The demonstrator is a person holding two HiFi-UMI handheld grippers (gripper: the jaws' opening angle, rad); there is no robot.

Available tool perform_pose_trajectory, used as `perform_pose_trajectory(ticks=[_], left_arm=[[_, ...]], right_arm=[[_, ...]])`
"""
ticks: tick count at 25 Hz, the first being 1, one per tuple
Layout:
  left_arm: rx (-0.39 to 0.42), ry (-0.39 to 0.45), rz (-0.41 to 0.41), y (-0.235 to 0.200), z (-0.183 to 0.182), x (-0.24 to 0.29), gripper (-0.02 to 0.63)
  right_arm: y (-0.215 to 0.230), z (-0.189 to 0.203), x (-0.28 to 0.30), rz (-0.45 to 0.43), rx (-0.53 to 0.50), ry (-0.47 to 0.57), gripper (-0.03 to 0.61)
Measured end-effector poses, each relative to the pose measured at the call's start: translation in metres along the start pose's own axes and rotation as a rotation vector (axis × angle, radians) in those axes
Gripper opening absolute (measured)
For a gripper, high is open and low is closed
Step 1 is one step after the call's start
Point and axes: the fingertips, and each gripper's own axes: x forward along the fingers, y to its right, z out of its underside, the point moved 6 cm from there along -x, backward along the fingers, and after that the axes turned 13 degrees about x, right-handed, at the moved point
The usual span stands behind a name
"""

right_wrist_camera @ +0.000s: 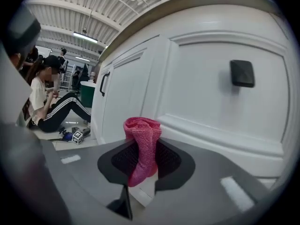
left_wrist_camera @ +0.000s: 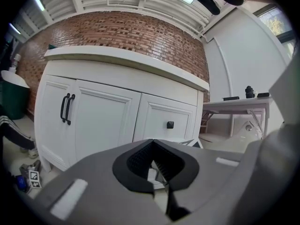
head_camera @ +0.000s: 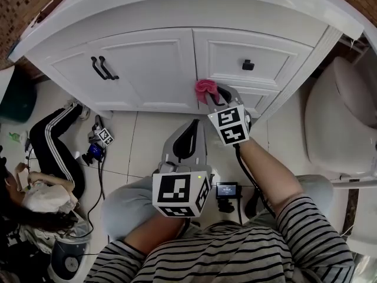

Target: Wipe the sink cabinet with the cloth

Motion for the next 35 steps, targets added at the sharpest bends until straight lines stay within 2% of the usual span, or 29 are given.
perform_pose_trajectory(ticks=[2, 10, 13, 15, 16, 18, 21, 23, 25, 26, 29, 35], left_arm=[[-0.006, -0.002, 0.005, 0.0, 0.001, 0.002, 0.0], [0.008, -0.018, 0.031, 0.012, 0.005, 0.005, 0.0], [0.009, -0.019, 0.021, 0.01, 0.004, 0.004, 0.0], [0.007, -0.021, 0.017, 0.009, 0.004, 0.003, 0.0], [0.005, -0.022, 0.017, 0.009, 0.004, 0.002, 0.0], [0.002, -0.022, 0.022, 0.01, 0.004, 0.002, 0.0], [0.002, -0.022, 0.035, 0.013, 0.004, 0.004, 0.0], [-0.002, -0.026, 0.039, 0.013, 0.006, 0.005, 0.0], [-0.011, -0.032, 0.034, 0.011, 0.007, 0.006, 0.0], [-0.017, -0.034, 0.031, 0.009, 0.008, 0.006, 0.0], [-0.026, -0.034, 0.024, 0.005, 0.009, 0.006, 0.0], [-0.036, -0.048, 0.035, 0.004, 0.012, 0.008, 0.0]], right_arm=[[0.024, 0.006, -0.017, 0.049, 0.043, 0.001, 0.094], [0.124, 0.033, -0.092, 0.346, 0.154, 0.002, 0.097], [0.157, 0.048, -0.115, 0.498, 0.241, -0.005, 0.095], [0.165, 0.056, -0.122, 0.557, 0.301, -0.01, 0.093], [0.161, 0.056, -0.121, 0.555, 0.309, -0.009, 0.092], [0.136, 0.05, -0.11, 0.497, 0.291, 0.004, 0.092], [0.074, 0.043, -0.072, 0.295, 0.226, 0.019, 0.092], [0.027, 0.042, -0.04, 0.144, 0.135, 0.004, 0.092], [-0.005, 0.044, -0.013, 0.05, 0.031, -0.024, 0.092], [-0.012, 0.045, -0.003, 0.034, -0.004, -0.04, 0.092], [0.002, 0.052, 0.009, 0.086, -0.01, -0.078, 0.092], [0.066, 0.058, -0.043, 0.245, 0.165, -0.04, 0.092]])
